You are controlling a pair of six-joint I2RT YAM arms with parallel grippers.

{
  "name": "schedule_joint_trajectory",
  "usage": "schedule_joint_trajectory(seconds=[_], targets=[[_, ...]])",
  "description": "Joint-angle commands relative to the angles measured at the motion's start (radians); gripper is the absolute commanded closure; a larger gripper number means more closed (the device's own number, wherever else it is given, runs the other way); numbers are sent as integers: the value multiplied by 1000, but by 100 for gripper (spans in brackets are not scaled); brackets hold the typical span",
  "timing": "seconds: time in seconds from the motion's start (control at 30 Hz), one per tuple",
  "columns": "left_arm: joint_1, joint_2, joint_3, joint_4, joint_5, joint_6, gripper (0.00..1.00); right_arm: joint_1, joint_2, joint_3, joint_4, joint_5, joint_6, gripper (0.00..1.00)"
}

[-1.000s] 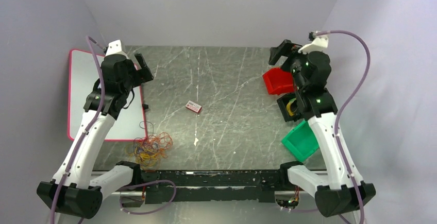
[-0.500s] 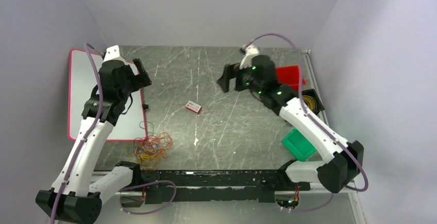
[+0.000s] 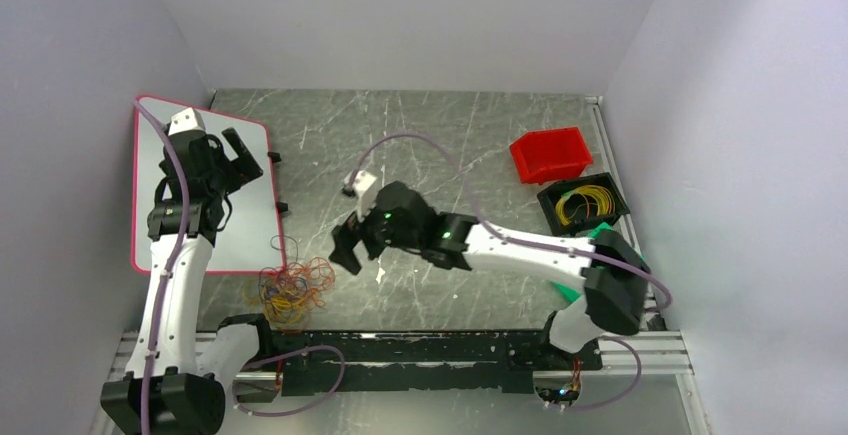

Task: Untangle the cables

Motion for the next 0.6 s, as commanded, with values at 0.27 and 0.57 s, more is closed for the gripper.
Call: schedule_joint_trajectory(seconds=[0.27,0.57], targets=[[8,-101,90,-8,-57,91,1,170,382,234,112,-74,-16,0],[8,-100,123,-38,-31,94,1,215,549,400,42,-55,-81,0]])
